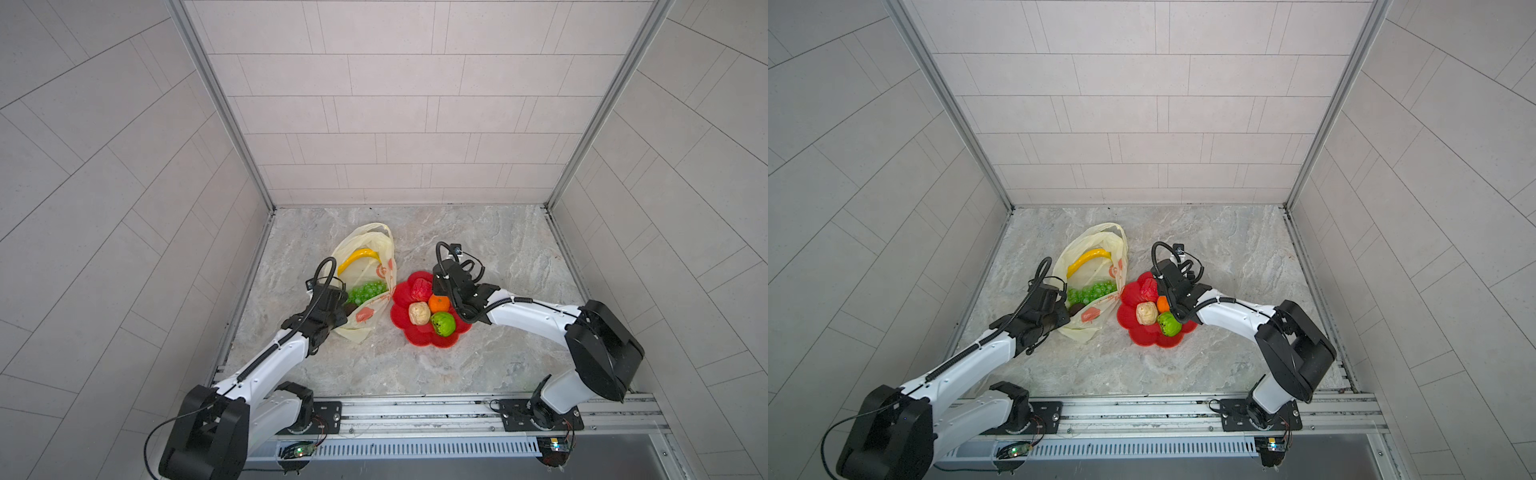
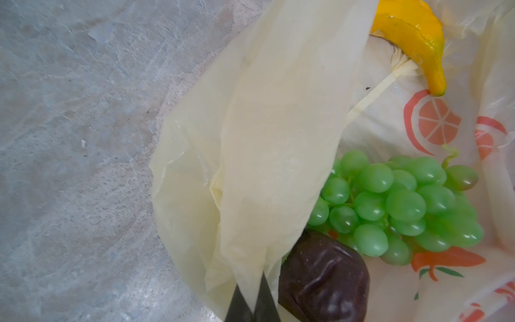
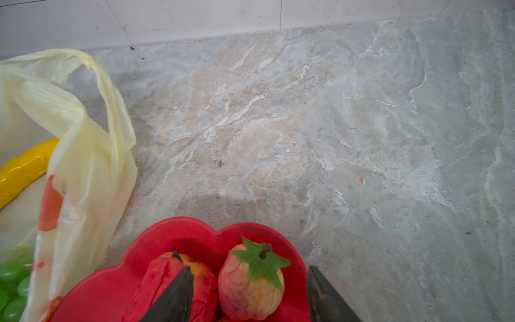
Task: Take fruits out of the plastic bag
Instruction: Place the fruit on the plate.
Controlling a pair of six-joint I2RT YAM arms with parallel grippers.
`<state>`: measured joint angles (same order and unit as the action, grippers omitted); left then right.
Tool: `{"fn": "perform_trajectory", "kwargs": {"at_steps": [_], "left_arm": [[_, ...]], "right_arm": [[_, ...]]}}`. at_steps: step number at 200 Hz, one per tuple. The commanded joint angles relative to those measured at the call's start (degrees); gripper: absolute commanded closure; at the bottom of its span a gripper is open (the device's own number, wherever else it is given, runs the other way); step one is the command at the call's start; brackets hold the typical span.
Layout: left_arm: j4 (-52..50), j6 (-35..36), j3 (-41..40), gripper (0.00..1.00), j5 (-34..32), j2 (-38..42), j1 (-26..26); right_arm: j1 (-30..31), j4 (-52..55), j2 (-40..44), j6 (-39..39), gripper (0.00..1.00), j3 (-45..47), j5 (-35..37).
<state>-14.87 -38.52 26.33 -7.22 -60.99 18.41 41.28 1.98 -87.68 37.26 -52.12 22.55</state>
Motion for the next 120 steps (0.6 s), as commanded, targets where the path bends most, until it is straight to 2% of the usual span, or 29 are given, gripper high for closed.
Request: {"fn": "perform_trajectory", "kwargs": {"at_steps": [1, 30, 62, 83, 108, 120], "left_arm": [[-1.36, 0.15, 0.48, 0.86, 0.14, 0.86, 0.12], [-4.83, -1.91, 1.36, 0.71, -0.03, 1.71, 0.08], [-9.7, -3.49, 4.71, 0.46, -5.18, 2.65, -1.07], [-9.38, -5.09, 5.61, 0.35, -3.13, 2.21, -4.15], [-7.37, -4.8, 5.49, 0.25, -0.4, 0.97, -6.09], [-6.93, -4.36, 5.31, 0.24, 0.07, 0.04, -6.11]], "right_arm": [[3.89, 6.65, 2.4, 0.18, 0.37, -3.53, -1.82], [10.4, 11.03, 0.5, -1.48, 0.37, -9.79, -4.4], [15.66, 13.16, -6.23, -1.05, 0.37, -17.83, -6.93], [17.62, 15.41, -11.58, -0.96, 0.37, -23.85, -8.8], [19.42, 18.04, -17.48, -1.47, 0.37, -30.43, -11.46], [20.17, 19.66, -20.33, -1.83, 0.38, -33.54, -12.56]]}}
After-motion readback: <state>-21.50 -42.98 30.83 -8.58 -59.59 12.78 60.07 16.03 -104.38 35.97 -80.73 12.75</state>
